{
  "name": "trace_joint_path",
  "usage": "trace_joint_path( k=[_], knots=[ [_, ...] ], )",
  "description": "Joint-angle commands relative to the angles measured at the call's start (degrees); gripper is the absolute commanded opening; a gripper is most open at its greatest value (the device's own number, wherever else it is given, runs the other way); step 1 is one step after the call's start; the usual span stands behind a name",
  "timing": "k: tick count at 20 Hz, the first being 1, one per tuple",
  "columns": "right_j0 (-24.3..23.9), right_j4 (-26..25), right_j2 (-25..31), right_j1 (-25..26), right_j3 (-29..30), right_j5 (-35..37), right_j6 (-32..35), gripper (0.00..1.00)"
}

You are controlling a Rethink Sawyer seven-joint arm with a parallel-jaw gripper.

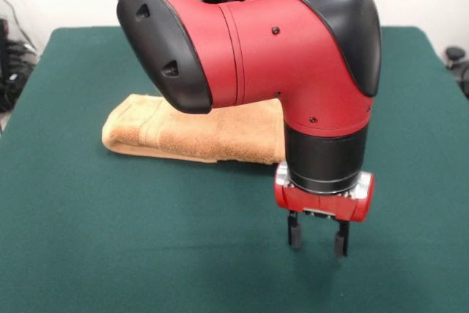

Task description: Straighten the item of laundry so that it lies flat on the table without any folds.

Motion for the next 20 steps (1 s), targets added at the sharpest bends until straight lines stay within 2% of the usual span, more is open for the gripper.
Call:
trace_joint_path(
  k=[1, 5, 10, 14, 17, 20],
  knots=[
    [5.76, 1.72, -4.05, -0.26, -4.80, 12.74, -14.68, 1.00],
    [9.08, 3.92, -2.65, 1.85, -9.17, 14.69, -10.22, 1.00],
    [13.49, 13.98, 2.10, 10.25, -21.59, 25.28, -1.46, 1.00],
    [15.05, 16.99, 3.70, 14.61, -27.79, 29.07, -2.36, 1.00],
    [15.70, 17.01, 3.20, 15.68, -29.63, 29.34, -3.54, 1.00],
    [16.32, 15.86, 2.49, 16.93, -30.77, 26.31, -5.81, 1.00]
  ],
)
